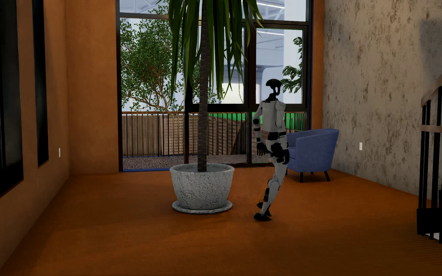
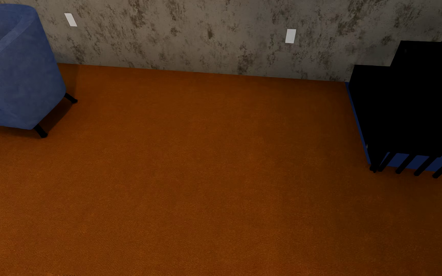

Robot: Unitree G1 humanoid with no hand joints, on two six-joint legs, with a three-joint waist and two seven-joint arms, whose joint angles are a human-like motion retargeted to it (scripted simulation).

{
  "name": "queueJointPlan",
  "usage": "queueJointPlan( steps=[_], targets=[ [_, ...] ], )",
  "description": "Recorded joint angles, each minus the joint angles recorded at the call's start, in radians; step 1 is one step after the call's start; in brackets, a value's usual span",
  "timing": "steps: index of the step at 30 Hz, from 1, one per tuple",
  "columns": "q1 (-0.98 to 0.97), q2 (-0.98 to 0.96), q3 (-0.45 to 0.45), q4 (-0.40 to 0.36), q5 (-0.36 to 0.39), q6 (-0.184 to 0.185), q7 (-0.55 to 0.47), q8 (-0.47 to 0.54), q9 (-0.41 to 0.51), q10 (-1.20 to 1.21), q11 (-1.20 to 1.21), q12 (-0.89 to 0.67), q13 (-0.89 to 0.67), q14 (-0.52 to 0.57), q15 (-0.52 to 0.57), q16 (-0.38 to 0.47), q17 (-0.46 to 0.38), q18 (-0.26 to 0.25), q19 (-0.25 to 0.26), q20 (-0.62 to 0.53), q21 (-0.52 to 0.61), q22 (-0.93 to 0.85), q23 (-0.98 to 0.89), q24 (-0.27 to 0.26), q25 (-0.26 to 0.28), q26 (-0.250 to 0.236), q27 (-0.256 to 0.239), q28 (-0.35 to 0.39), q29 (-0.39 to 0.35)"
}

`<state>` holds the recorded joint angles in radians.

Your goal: Go around the plant

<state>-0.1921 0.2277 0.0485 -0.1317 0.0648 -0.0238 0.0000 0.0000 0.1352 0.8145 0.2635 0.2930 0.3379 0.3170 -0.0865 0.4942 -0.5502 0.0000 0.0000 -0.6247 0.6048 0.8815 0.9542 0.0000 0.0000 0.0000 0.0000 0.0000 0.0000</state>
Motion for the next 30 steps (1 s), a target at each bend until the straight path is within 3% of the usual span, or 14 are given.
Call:
queueJointPlan(
  steps=[2,3,5,6,7,9,11,13,16,20,23,25,27,30],
  targets=[
    [-0.007,0.091,0.045,-0.040,0.005,-0.017,0.000,0.000,0.001,-0.345,-0.019,-0.001,-0.013,-0.086,-0.079,0.000,-0.019,0.000,0.000,0.030,-0.057,-0.029,-0.025,0.000,0.000,0.000,0.000,0.000,0.000],
    [0.013,0.123,0.055,-0.063,0.016,-0.016,0.000,0.000,0.000,-0.499,-0.016,-0.008,-0.028,-0.278,-0.094,-0.007,-0.027,0.000,0.000,0.027,-0.081,-0.023,-0.034,0.000,0.000,0.000,0.000,0.000,0.000],
    [0.054,0.178,0.057,-0.075,0.050,0.000,0.000,0.000,-0.010,-0.429,-0.006,-0.012,-0.064,-0.326,-0.043,-0.017,-0.031,0.000,0.000,-0.006,-0.123,0.007,-0.046,0.000,0.000,0.000,0.000,0.000,0.000],
    [0.033,0.199,0.066,-0.063,0.043,-0.001,0.000,0.000,-0.017,-0.621,0.085,-0.007,-0.068,-0.186,-0.147,-0.016,-0.024,0.000,0.000,-0.030,-0.158,0.024,-0.059,0.000,0.000,0.000,0.000,0.000,0.000],
    [0.016,0.201,0.072,-0.061,0.020,-0.017,0.000,0.000,-0.029,-0.582,0.139,0.004,-0.067,-0.145,-0.162,-0.014,-0.007,0.000,0.000,-0.047,-0.183,0.043,-0.074,0.000,0.000,0.000,0.000,0.000,0.000],
    [-0.048,0.121,0.053,-0.069,-0.061,-0.056,0.000,0.000,-0.054,-0.434,0.386,0.004,-0.057,0.190,0.006,0.002,0.041,0.000,0.000,-0.106,-0.182,0.098,-0.085,0.000,0.000,0.000,0.000,0.000,0.000],
    [0.006,-0.089,0.064,-0.118,-0.157,-0.070,0.000,0.000,-0.056,-0.411,0.766,-0.032,-0.056,0.095,0.143,0.017,0.075,0.000,0.000,-0.130,-0.110,0.122,-0.074,0.000,0.000,0.000,0.000,0.000,0.000],
    [0.054,-0.339,0.058,-0.127,-0.161,-0.059,0.000,0.000,-0.066,-0.421,1.008,-0.074,-0.071,-0.095,0.004,0.020,0.093,0.000,0.000,-0.075,-0.014,0.109,-0.054,0.000,0.000,0.000,0.000,0.000,0.000],
    [0.148,-0.545,-0.016,-0.121,-0.094,-0.017,0.000,0.000,-0.092,-0.435,0.782,-0.085,-0.034,-0.326,-0.050,0.014,0.095,0.000,0.000,0.059,0.010,0.003,-0.071,0.000,0.000,0.000,0.000,0.000,0.000],
    [0.195,-0.563,-0.073,-0.098,-0.058,0.005,0.000,0.000,-0.111,-0.352,0.106,-0.109,-0.013,-0.534,0.130,-0.001,0.097,0.000,0.000,0.083,0.027,-0.064,-0.014,0.000,0.000,0.000,0.000,0.000,0.000],
    [0.220,-0.523,-0.062,-0.072,-0.092,0.000,0.000,0.000,-0.115,-0.271,0.109,-0.103,-0.011,-0.583,0.227,-0.005,0.078,0.000,0.000,0.044,0.089,-0.001,0.028,0.000,0.000,0.000,0.000,0.000,0.000],
    [0.195,-0.455,-0.046,-0.019,-0.088,0.012,0.000,0.000,-0.118,-0.155,0.155,-0.087,-0.010,-0.435,0.163,-0.007,0.067,0.000,0.000,-0.016,0.098,0.091,0.040,0.000,0.000,0.000,0.000,0.000,0.000],
    [0.135,-0.261,-0.061,0.020,-0.077,0.014,0.000,0.000,-0.062,0.045,0.139,-0.068,0.002,-0.141,0.067,-0.006,0.017,0.000,0.000,-0.105,0.057,0.142,-0.008,0.000,0.000,0.000,0.000,0.000,0.000],
    [0.031,-0.062,-0.040,0.004,-0.083,-0.030,0.000,0.000,-0.023,0.076,-0.037,-0.038,0.014,-0.001,0.168,0.015,-0.029,0.000,0.000,-0.085,-0.027,0.097,-0.035,0.000,0.000,0.000,0.000,0.000,0.000]
  ],
)
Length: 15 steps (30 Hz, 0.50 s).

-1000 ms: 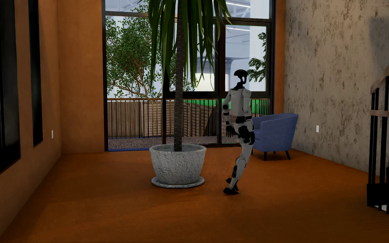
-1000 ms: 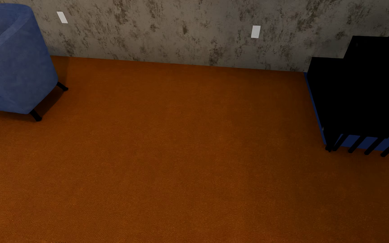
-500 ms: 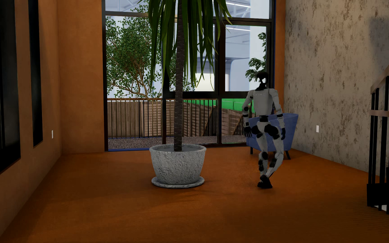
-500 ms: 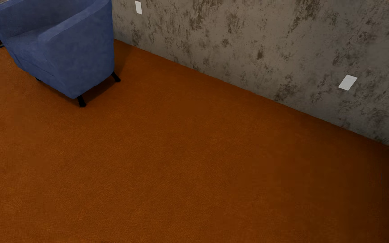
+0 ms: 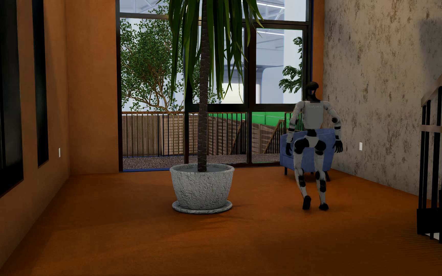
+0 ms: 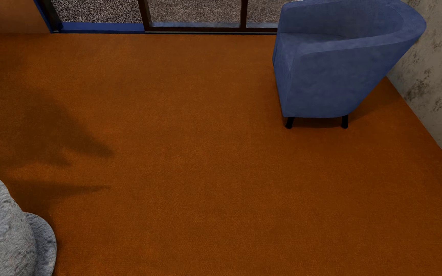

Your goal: Go around the plant

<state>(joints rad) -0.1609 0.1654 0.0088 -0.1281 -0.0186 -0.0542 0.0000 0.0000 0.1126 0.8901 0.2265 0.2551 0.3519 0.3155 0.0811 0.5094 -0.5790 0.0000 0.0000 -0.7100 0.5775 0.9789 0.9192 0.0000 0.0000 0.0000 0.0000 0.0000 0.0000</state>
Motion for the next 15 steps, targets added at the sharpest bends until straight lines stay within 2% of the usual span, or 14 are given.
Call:
queueJointPlan(
  steps=[3,4,5,6,7,8,9,10,11,12,13,14,15],
  targets=[
    [-0.075,0.131,0.056,-0.037,0.033,-0.022,0.000,0.000,0.025,-0.232,-0.055,0.006,-0.007,0.104,0.068,-0.004,-0.043,0.000,0.000,0.063,0.003,-0.048,0.008,0.000,0.000,0.000,0.000,0.000,0.000],
    [-0.085,0.161,0.062,-0.058,0.053,-0.021,0.000,0.000,0.035,-0.337,-0.061,0.001,-0.016,0.078,0.267,-0.008,-0.049,0.000,0.000,0.058,0.006,-0.048,0.010,0.000,0.000,0.000,0.000,0.000,0.000],
    [-0.084,0.173,0.062,-0.086,0.067,-0.021,0.000,0.000,0.039,-0.452,-0.055,-0.007,-0.033,0.001,0.442,-0.013,-0.048,0.000,0.000,0.045,0.003,-0.033,0.016,0.000,0.000,0.000,0.000,0.000,0.000],
    [-0.064,0.184,0.065,-0.112,0.076,-0.019,0.000,0.000,0.041,-0.565,-0.052,-0.012,-0.053,-0.171,0.442,-0.016,-0.043,0.000,0.000,0.022,-0.003,-0.015,0.023,0.000,0.000,0.000,0.000,0.000,0.000],
    [-0.032,0.198,0.074,-0.127,0.083,-0.018,0.000,0.000,0.041,-0.666,-0.051,-0.013,-0.073,-0.235,0.456,-0.017,-0.030,0.000,0.000,-0.004,-0.018,0.007,0.024,0.000,0.000,0.000,0.000,0.000,0.000],
    [-0.018,0.205,0.084,-0.124,0.089,-0.017,0.000,0.000,0.034,-0.701,-0.051,-0.007,-0.083,-0.238,0.403,-0.018,-0.011,0.000,0.000,-0.034,-0.056,0.029,0.009,0.000,0.000,0.000,0.000,0.000,0.000],
    [-0.024,0.211,0.093,-0.117,0.088,-0.020,0.000,0.000,0.024,-0.679,-0.113,0.003,-0.089,-0.290,0.313,-0.016,0.009,0.000,0.000,-0.064,-0.090,0.052,-0.021,0.000,0.000,0.000,0.000,0.000,0.000],
    [-0.032,0.219,0.092,-0.125,0.073,-0.028,0.000,0.000,0.015,-0.645,0.205,0.011,-0.087,-0.321,-0.131,-0.017,0.030,0.000,0.000,-0.099,-0.124,0.080,-0.057,0.000,0.000,0.000,0.000,0.000,0.000],
    [-0.049,0.218,0.075,-0.139,0.045,-0.042,0.000,0.000,0.001,-0.574,0.269,0.013,-0.083,-0.180,-0.238,-0.019,0.054,0.000,0.000,-0.146,-0.141,0.107,-0.082,0.000,0.000,0.000,0.000,0.000,0.000],
    [-0.066,0.211,0.059,-0.150,0.007,-0.044,0.000,0.000,-0.010,-0.532,0.364,0.009,-0.076,0.129,-0.161,-0.024,0.072,0.000,0.000,-0.190,-0.140,0.129,-0.095,0.000,0.000,0.000,0.000,0.000,0.000],
    [-0.045,0.172,0.044,-0.157,-0.029,-0.032,0.000,0.000,-0.015,-0.496,0.497,0.004,-0.072,0.067,-0.061,-0.027,0.084,0.000,0.000,-0.203,-0.123,0.129,-0.093,0.000,0.000,0.000,0.000,0.000,0.000],
    [-0.003,0.084,0.037,-0.154,-0.077,-0.027,0.000,0.000,-0.018,-0.508,0.661,0.000,-0.082,-0.076,0.008,-0.025,0.093,0.000,0.000,-0.169,-0.091,0.102,-0.081,0.000,0.000,0.000,0.000,0.000,0.000],
    [0.030,-0.034,0.028,-0.152,-0.111,-0.029,0.000,0.000,-0.025,-0.524,0.815,-0.011,-0.098,-0.214,0.002,-0.019,0.104,0.000,0.000,-0.111,-0.064,0.060,-0.071,0.000,0.000,0.000,0.000,0.000,0.000]
  ],
)
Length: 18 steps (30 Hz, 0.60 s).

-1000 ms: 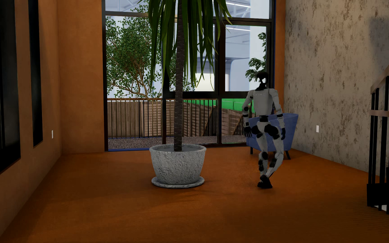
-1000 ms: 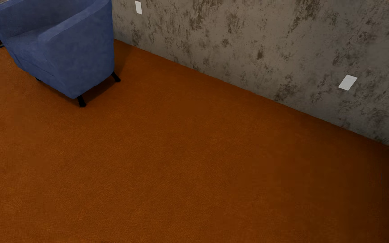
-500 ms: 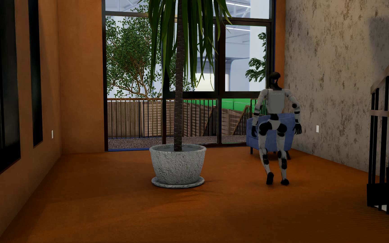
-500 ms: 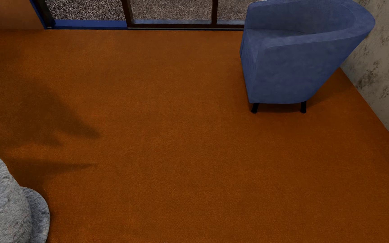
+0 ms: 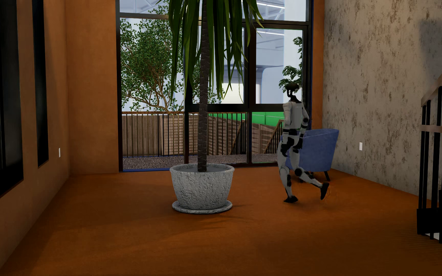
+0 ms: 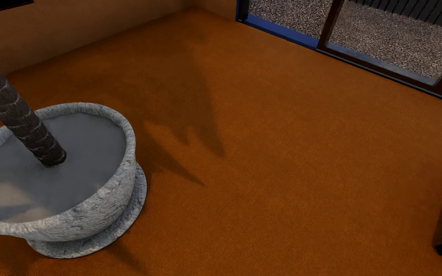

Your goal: Go around the plant

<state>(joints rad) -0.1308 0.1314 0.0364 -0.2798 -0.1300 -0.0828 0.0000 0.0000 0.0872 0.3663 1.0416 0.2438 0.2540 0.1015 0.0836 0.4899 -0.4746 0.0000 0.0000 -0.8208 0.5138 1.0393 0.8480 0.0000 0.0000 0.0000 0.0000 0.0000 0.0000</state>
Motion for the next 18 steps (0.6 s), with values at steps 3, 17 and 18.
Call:
queueJointPlan(
  steps=[3,17,18],
  targets=[
    [0.130,-0.304,-0.079,0.006,0.011,0.008,0.000,0.000,-0.018,-0.049,0.123,-0.071,0.000,-0.359,-0.135,0.011,0.018,0.000,0.000,0.157,0.022,-0.098,-0.015,0.000,0.000,0.000,0.000,0.000,0.000],
    [0.124,-0.233,-0.196,0.220,0.264,0.109,0.000,0.000,-0.013,0.591,-0.644,-0.029,0.082,0.169,-0.189,-0.030,-0.027,0.000,0.000,-0.003,0.191,-0.014,0.139,0.000,0.000,0.000,0.000,0.000,0.000],
    [0.073,-0.126,-0.154,0.219,0.269,0.093,0.000,0.000,0.016,0.680,-0.660,-0.018,0.093,0.219,-0.161,-0.022,-0.024,0.000,0.000,0.037,0.187,-0.045,0.122,0.000,0.000,0.000,0.000,0.000,0.000]
  ],
)
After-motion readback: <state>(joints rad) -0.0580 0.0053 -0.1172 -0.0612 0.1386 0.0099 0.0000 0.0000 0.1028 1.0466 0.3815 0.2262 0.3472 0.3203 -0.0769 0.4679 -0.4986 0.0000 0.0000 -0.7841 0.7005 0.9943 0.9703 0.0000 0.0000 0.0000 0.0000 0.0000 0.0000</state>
